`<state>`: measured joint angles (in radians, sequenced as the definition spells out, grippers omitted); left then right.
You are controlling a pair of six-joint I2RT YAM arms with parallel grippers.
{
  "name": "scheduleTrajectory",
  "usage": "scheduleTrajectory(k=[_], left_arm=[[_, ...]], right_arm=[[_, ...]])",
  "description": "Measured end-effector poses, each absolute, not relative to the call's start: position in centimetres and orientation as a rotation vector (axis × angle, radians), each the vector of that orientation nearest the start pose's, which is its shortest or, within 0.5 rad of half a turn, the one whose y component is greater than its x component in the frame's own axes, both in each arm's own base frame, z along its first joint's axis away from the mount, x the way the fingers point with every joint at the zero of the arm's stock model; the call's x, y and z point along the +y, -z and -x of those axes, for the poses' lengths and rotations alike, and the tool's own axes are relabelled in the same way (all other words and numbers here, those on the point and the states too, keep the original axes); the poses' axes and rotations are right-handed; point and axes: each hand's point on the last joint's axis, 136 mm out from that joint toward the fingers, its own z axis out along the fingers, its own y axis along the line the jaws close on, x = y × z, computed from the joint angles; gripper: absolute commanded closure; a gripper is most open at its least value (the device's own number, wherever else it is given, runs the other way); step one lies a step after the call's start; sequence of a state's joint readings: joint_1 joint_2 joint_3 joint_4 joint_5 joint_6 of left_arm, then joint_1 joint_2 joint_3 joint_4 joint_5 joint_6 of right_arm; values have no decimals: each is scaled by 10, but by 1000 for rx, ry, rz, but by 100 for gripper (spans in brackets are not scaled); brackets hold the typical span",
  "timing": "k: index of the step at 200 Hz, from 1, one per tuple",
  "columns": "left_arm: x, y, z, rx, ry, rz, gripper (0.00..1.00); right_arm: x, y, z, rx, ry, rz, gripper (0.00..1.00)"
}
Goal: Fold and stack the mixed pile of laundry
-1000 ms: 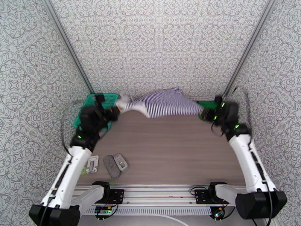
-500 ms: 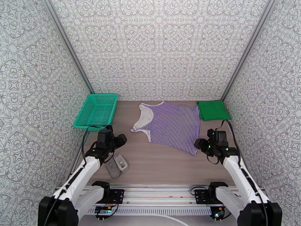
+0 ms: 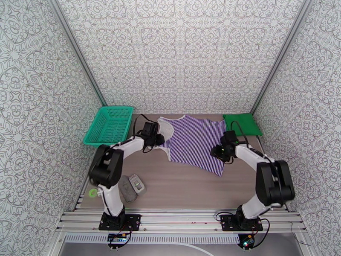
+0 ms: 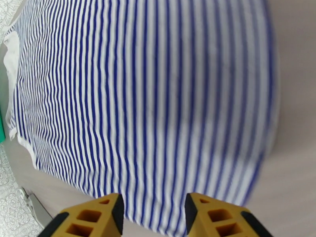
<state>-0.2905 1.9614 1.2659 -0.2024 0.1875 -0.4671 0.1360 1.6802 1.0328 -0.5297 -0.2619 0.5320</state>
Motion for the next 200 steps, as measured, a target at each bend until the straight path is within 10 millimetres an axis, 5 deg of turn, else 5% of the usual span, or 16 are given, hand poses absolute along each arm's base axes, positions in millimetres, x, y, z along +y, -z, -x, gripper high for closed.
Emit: scheduleTrajectory(k=[34, 81, 103, 130, 163, 184, 200], left_arm=[[-120, -21, -462, 2585, 507, 353, 84], [-67, -20, -414, 2553, 513, 557, 83], [-54, -22, -391, 2550, 518, 609, 73], [-54, -39, -372, 2548, 525, 606, 54], [-64, -98, -361, 2466, 506, 516, 51], [-94, -132, -346, 2417, 538, 404, 45], [-129, -140, -326, 2421, 600, 321, 44]], right_arm=[[100, -31, -371, 2813, -482, -494, 55], [91, -24, -376, 2825, -391, -512, 55], [87, -24, -376, 2828, -353, -496, 55], [84, -31, -370, 2840, -328, -479, 53], [83, -96, -357, 2709, -402, -434, 52], [76, -125, -337, 2625, -485, -442, 51], [66, -117, -313, 2624, -541, -514, 52]])
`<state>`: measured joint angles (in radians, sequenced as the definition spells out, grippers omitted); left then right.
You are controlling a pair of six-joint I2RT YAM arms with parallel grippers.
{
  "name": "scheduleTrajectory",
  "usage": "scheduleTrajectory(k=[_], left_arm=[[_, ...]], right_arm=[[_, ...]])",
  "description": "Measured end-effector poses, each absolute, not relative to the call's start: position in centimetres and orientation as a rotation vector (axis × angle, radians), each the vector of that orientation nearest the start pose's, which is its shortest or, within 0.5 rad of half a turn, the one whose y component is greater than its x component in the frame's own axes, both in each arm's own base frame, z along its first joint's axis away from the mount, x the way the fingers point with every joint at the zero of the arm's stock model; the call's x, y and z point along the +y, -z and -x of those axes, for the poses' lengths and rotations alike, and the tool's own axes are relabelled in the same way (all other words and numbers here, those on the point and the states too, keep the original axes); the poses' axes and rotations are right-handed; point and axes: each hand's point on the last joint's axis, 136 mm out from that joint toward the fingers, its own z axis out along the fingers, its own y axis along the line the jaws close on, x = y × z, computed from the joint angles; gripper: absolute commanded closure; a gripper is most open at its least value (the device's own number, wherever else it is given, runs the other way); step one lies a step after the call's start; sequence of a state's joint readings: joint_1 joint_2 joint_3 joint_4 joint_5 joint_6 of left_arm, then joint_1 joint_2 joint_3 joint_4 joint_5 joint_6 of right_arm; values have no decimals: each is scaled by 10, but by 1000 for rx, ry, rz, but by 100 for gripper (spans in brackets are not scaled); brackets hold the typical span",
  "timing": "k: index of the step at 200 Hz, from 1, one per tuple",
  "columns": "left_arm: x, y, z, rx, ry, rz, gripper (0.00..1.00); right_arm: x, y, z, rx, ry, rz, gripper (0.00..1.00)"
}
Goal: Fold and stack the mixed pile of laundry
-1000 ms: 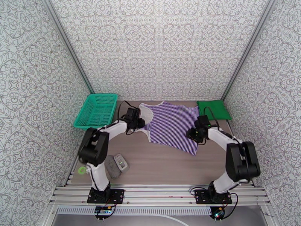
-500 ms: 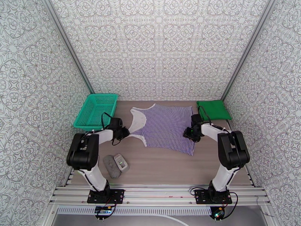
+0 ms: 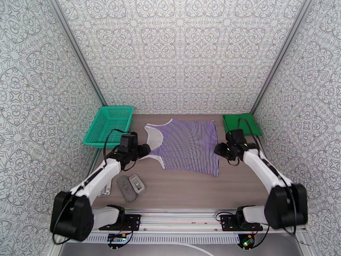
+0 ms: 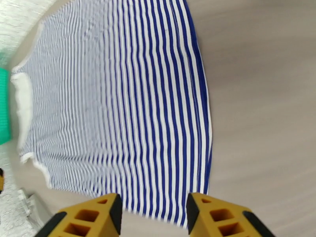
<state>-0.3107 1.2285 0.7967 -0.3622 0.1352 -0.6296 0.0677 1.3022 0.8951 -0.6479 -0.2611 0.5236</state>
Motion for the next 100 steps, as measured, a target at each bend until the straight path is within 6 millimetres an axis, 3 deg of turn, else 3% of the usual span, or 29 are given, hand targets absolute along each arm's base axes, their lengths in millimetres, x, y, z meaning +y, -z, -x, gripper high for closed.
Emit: scheduleTrajectory(k=[21, 46, 64, 100], left_arm=[[-160, -116, -298, 2500, 653, 283, 41], [-174, -72, -277, 2620, 643, 320, 41], [-182, -52, -271, 2672, 633, 340, 40], [-202, -38, -271, 2688, 657, 344, 40]], right_arm=[[59, -83, -277, 2698, -605, -653, 53], [72, -53, -245, 2776, -719, -774, 56], [77, -44, -236, 2783, -773, -845, 58], [82, -41, -234, 2733, -842, -937, 58]])
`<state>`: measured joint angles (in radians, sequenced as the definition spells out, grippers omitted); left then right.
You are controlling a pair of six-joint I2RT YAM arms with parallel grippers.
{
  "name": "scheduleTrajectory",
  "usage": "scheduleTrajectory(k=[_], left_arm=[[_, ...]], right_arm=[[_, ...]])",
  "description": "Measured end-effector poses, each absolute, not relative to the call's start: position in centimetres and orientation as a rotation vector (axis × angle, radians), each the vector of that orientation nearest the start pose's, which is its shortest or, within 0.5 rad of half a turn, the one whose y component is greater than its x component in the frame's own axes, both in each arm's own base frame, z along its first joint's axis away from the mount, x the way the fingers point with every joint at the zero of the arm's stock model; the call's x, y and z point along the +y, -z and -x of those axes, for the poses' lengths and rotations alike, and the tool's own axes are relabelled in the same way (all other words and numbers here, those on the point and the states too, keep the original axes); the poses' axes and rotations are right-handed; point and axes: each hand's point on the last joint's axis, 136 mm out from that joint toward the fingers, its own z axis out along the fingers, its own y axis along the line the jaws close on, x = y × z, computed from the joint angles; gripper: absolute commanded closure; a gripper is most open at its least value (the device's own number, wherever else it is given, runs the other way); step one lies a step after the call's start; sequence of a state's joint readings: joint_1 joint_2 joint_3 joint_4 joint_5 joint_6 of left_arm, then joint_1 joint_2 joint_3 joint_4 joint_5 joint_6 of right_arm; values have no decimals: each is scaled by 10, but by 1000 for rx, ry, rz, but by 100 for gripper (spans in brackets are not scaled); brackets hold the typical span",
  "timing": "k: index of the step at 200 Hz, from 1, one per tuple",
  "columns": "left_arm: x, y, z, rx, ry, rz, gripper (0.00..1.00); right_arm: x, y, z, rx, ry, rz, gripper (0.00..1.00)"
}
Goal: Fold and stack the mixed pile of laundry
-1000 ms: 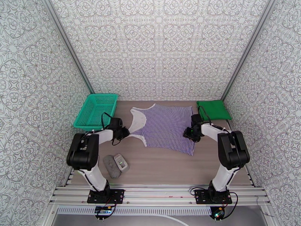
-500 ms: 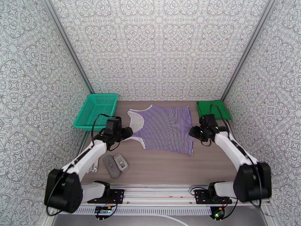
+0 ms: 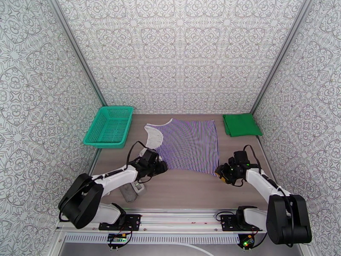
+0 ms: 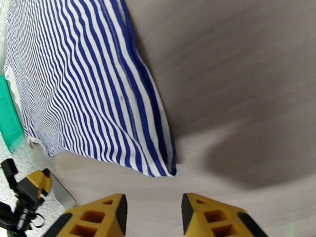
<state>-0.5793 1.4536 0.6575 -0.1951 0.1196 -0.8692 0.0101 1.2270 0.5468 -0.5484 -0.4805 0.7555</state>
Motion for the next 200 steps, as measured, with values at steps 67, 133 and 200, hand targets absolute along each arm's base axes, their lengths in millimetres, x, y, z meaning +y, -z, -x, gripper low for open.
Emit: scheduleTrajectory(k=[67, 133, 200], left_arm=[[-214, -25, -279, 2679, 643, 389, 59], [-226, -24, -301, 2638, 640, 402, 87], [-230, -36, -311, 2586, 645, 386, 100]], right_arm=[[82, -30, -238, 2647, -889, -1107, 65], [82, -24, -250, 2617, -890, -1149, 96], [78, -34, -251, 2629, -840, -1077, 67]])
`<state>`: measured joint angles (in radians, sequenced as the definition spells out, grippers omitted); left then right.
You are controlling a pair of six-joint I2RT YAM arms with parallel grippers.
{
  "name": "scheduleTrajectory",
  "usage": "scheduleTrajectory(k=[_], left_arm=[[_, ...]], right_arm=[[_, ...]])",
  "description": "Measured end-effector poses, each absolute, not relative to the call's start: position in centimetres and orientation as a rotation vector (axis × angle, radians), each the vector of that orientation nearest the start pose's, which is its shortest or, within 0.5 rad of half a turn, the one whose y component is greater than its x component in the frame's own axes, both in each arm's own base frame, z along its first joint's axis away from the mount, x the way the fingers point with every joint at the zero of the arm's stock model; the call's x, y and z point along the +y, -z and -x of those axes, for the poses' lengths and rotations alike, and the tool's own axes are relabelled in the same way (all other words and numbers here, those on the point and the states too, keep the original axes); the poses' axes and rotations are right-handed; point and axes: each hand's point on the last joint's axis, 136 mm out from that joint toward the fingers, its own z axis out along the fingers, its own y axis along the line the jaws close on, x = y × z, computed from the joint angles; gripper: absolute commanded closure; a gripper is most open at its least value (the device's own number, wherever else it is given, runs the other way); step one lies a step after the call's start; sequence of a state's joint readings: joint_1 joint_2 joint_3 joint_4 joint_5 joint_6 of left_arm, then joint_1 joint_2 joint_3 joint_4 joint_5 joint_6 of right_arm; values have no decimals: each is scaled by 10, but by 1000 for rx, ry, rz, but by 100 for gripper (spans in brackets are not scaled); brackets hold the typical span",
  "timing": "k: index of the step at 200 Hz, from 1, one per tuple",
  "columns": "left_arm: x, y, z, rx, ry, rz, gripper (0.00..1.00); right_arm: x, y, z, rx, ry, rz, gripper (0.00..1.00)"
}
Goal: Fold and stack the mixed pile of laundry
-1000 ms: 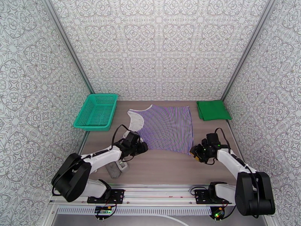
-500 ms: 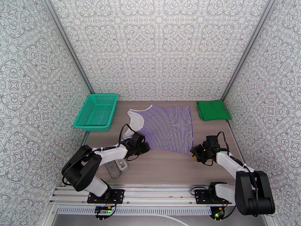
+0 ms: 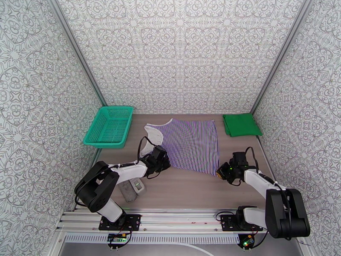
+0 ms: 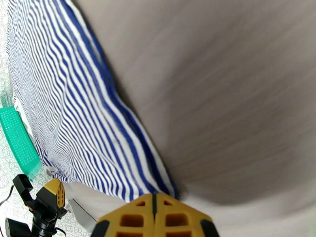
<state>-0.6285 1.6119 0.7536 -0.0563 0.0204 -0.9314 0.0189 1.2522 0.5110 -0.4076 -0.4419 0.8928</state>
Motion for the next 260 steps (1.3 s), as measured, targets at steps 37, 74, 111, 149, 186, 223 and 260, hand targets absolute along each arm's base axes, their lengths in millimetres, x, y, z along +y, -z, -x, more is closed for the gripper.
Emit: scheduleTrajectory(k=[37, 74, 111, 149, 186, 223, 260], left_arm=[[-232, -40, -310, 2580, 648, 355, 100], [-234, -40, -308, 2582, 649, 346, 100], [-234, -40, -308, 2583, 650, 344, 100], [-234, -40, -308, 2584, 646, 335, 100], [-233, -39, -307, 2588, 640, 323, 100], [-232, -46, -306, 2589, 631, 301, 100], [-239, -70, -320, 2557, 623, 238, 100]], right_arm=[[76, -43, -242, 2627, -820, -1076, 61], [81, -31, -239, 2656, -824, -1124, 60], [87, -22, -241, 2641, -855, -1228, 60], [92, -20, -248, 2609, -882, -1291, 74], [91, -16, -252, 2605, -856, -1295, 94], [83, -23, -261, 2600, -783, -1239, 100], [78, -40, -274, 2603, -731, -1152, 100]])
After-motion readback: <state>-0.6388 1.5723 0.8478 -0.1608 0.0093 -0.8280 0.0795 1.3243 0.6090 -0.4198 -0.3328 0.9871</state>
